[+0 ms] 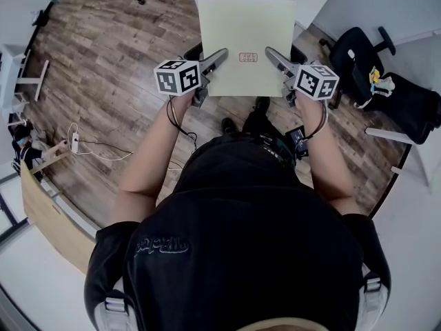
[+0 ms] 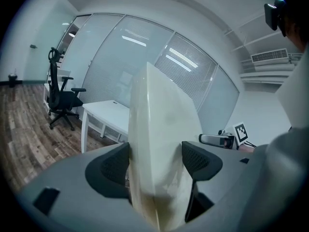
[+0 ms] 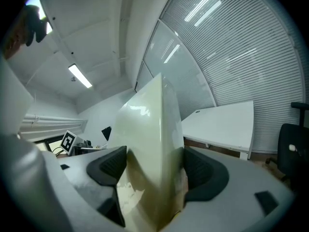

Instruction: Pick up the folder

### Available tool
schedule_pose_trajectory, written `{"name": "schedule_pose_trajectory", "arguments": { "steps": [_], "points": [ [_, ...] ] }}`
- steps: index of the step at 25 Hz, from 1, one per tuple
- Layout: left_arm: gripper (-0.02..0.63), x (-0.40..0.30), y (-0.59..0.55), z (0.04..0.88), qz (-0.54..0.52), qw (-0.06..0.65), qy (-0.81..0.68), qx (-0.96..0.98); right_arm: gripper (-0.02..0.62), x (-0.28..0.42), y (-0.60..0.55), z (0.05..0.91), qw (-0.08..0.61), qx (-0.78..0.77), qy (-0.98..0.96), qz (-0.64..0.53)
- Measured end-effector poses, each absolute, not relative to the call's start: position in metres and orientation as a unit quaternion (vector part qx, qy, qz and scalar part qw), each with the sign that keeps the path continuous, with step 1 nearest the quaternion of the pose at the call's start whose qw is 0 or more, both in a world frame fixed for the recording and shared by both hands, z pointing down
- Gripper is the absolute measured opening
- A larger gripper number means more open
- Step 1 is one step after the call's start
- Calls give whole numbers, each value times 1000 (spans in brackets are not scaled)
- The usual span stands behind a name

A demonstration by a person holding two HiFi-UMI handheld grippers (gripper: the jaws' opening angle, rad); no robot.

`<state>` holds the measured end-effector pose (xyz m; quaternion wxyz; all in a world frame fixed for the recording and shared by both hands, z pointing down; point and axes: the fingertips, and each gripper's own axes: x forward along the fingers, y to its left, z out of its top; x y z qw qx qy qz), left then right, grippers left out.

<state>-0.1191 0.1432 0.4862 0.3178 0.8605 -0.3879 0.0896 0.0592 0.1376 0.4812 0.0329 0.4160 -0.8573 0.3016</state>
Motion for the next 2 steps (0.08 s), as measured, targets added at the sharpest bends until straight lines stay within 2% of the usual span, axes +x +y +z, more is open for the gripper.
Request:
{"name": "schedule_pose_trajectory", "arguments": {
  "steps": [2],
  "points": [
    [350, -132, 158, 489, 90, 316, -387, 862, 354, 46, 154, 484, 32, 418, -857, 300]
  ]
}}
